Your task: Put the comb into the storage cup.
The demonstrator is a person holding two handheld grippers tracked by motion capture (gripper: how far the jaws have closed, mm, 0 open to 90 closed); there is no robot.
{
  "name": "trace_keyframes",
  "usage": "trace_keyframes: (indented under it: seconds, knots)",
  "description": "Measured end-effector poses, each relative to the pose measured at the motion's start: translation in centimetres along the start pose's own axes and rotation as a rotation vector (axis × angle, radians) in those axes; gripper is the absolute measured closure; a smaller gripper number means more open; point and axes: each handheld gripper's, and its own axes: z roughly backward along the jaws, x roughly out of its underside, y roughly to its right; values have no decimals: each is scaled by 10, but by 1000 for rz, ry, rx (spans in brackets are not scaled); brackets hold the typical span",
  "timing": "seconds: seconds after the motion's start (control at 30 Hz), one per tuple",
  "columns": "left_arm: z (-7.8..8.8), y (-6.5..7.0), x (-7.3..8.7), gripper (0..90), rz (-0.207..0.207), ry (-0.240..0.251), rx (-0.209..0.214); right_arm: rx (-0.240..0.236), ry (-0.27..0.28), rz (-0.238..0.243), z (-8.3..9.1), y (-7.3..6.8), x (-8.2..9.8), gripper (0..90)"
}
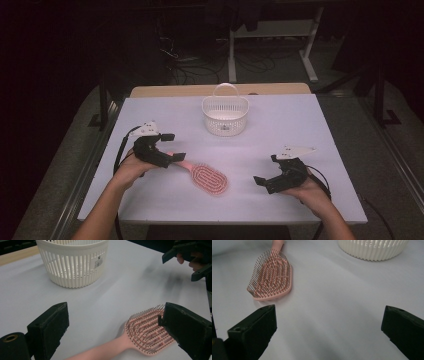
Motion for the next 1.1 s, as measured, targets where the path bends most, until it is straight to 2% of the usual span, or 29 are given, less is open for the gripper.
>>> trace_keyframes:
  seconds: [0.1, 0.2, 0.67, 1.1]
  knots:
    - [-1, -1, -2, 147, -6, 0, -17, 0, -1, 0, 0, 0, 0, 0]
    - [-3, -3, -5, 161, -6, -1, -26, 2, -4, 0, -1, 0, 0, 0]
    - [-13, -13, -12, 335, -11, -19, -54, 1, -7, -4, 0, 0, 0, 0]
    - [-24, -20, -17, 517, 15, -40, -55, -1, -9, -6, 0, 1, 0, 0]
